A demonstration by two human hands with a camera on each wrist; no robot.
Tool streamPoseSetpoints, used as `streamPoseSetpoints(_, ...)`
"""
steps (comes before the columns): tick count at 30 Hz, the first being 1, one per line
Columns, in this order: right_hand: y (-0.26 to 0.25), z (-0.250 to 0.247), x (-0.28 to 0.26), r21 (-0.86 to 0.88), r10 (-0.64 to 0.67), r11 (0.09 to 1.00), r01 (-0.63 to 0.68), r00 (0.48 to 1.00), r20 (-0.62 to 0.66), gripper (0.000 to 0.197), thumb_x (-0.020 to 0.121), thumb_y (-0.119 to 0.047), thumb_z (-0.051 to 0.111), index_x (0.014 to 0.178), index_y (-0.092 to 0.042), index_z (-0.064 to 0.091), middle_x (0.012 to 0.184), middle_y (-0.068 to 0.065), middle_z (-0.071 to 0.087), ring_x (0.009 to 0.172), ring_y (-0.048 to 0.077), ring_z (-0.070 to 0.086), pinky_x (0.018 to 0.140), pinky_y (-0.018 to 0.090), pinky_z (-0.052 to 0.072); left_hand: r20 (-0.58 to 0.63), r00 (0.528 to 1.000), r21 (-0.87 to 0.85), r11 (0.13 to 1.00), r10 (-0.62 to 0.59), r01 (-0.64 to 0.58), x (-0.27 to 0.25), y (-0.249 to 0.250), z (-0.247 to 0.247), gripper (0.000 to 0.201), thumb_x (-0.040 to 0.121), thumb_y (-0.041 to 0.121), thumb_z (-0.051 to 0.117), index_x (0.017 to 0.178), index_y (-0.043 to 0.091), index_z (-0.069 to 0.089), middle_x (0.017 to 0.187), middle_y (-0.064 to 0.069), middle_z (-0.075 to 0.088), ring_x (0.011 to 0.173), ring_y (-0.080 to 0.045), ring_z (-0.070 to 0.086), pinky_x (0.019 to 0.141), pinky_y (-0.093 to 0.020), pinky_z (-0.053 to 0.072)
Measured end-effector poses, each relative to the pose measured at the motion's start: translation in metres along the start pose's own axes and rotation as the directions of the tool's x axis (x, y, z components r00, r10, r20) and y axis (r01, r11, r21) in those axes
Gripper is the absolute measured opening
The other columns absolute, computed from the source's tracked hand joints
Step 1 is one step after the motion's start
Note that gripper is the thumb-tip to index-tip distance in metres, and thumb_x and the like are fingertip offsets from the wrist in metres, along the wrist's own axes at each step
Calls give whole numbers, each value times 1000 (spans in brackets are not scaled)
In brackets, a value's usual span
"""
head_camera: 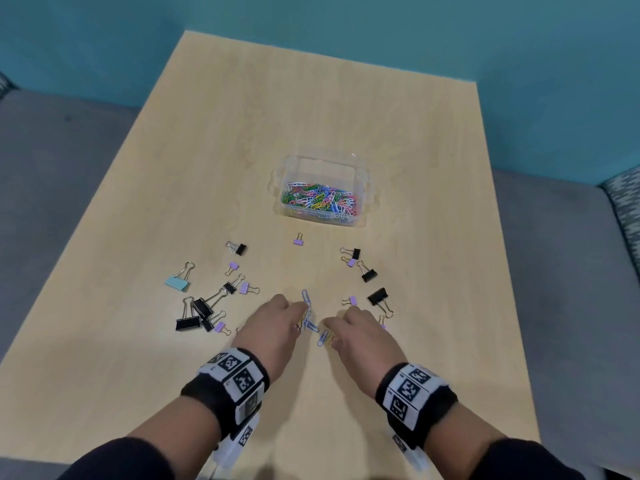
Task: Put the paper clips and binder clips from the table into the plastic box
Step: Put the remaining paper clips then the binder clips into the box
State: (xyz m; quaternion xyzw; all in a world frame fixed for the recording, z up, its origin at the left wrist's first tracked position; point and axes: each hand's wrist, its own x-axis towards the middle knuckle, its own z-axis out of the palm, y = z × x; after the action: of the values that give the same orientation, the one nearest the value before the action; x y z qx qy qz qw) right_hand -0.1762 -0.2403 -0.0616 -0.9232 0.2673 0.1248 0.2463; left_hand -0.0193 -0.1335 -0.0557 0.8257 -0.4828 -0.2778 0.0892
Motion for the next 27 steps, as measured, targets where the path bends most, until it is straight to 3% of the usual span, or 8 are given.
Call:
streamPoseSetpoints(4,-2,0,13,-40,-82,996,82,997,5,31,89,-12,51,115,-29,51,100,0,47,96,22,44,60,34,43,2,998,53,996,70,-70,7,3,3,36,90,19,47,124,30,48,104,-4,49,92,-25,53,69,-31,43)
streamPoseSetpoints(8,0,-4,12,-64,-140,988,141,990,11,32,83,-6,57,100,-30,45,88,-4,38,89,22,45,51,30,31,-9,991,80,988,132,-131,7,0,4,23,87,14,52,105,26,61,94,-4,50,80,-25,54,62,-32,45)
streamPoseSetpoints(11,1,-5,11,-74,-128,989,130,991,35,15,86,-8,57,91,-20,49,94,1,48,91,24,47,56,30,31,-11,992,101,987,129,-127,4,-4,6,11,80,12,64,88,18,61,82,-4,51,67,-25,53,51,-34,45)
streamPoseSetpoints(15,-2,-9,13,-9,-50,999,52,994,93,19,91,-14,51,83,-23,37,101,0,46,97,22,42,67,32,34,-35,996,86,993,81,-78,3,-11,9,2,88,19,54,90,17,53,89,-2,48,78,-25,51,61,-38,48)
streamPoseSetpoints(20,-12,-15,16,-22,29,999,-26,989,147,22,84,-3,47,78,-20,34,92,-3,38,90,21,39,67,35,42,-47,996,108,992,73,-68,1,-8,9,7,88,14,52,87,19,47,88,1,40,80,-20,42,54,-34,43)
streamPoseSetpoints(23,-16,-17,16,-8,34,999,-33,988,149,25,78,2,39,74,-21,30,88,-3,36,84,20,34,63,33,35,-31,996,153,985,88,-83,2,-9,12,23,80,4,57,85,22,43,86,3,36,76,-18,38,49,-31,38)
streamPoseSetpoints(27,-19,-16,21,-22,29,999,-26,989,143,36,75,5,37,66,-25,20,74,-4,28,79,22,33,51,30,22,-22,994,183,978,105,-99,6,-7,9,27,77,2,60,80,22,41,84,3,39,73,-17,36,48,-30,32)
